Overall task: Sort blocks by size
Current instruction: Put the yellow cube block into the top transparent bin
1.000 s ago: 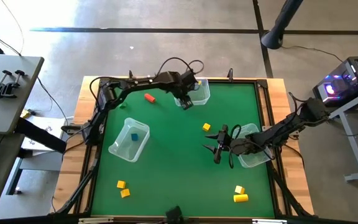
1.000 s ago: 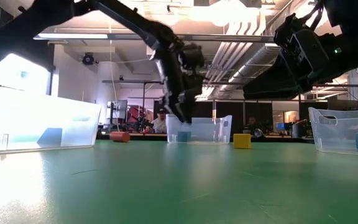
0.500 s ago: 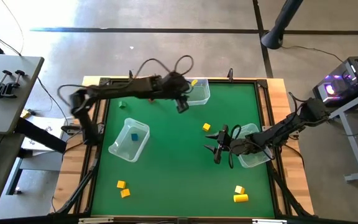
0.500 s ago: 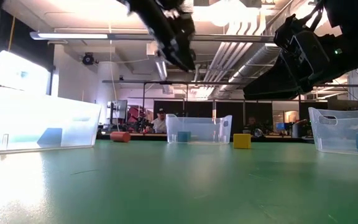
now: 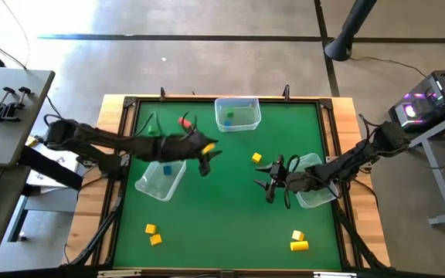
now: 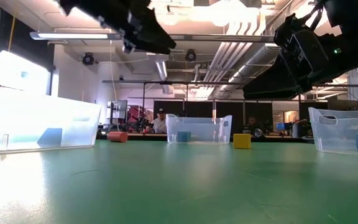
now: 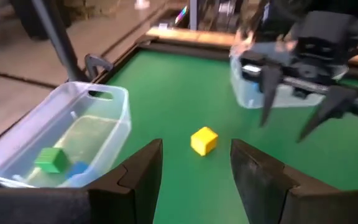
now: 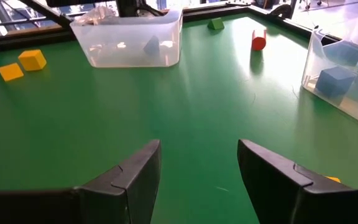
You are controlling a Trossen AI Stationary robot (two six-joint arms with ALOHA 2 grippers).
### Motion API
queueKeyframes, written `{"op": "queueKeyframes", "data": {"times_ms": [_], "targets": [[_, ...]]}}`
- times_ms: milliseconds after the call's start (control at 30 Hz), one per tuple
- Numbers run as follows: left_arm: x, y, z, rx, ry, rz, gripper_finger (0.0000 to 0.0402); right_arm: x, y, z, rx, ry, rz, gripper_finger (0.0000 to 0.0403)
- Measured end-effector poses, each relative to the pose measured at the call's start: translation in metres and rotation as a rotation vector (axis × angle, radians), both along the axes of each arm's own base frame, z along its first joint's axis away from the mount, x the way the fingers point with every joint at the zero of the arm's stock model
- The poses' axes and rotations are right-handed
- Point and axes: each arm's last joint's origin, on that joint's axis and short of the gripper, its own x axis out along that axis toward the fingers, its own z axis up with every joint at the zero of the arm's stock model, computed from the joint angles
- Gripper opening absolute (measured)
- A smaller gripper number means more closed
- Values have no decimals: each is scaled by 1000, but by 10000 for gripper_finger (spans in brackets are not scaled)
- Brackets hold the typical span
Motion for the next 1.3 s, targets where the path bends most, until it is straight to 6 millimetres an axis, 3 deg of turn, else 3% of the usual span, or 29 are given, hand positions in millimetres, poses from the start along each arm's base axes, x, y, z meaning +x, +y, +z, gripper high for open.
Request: {"op": "queueKeyframes", "data": {"times_ms": [167, 333, 1033, 1300], "targets": [[-10, -22, -30, -10, -129, 6, 172, 3, -7, 4, 17, -40, -34, 209], [-16, -29, -47, -8, -205, 26, 172, 7, -15, 7, 29, -78, -69, 209], [-18, -40, -63, 24, -148, -19, 172, 11, -33, 6, 31, -55, -48, 209], [-18, -40, -62, 13, -153, -15, 172, 12, -39, 6, 24, -51, -75, 236]]}}
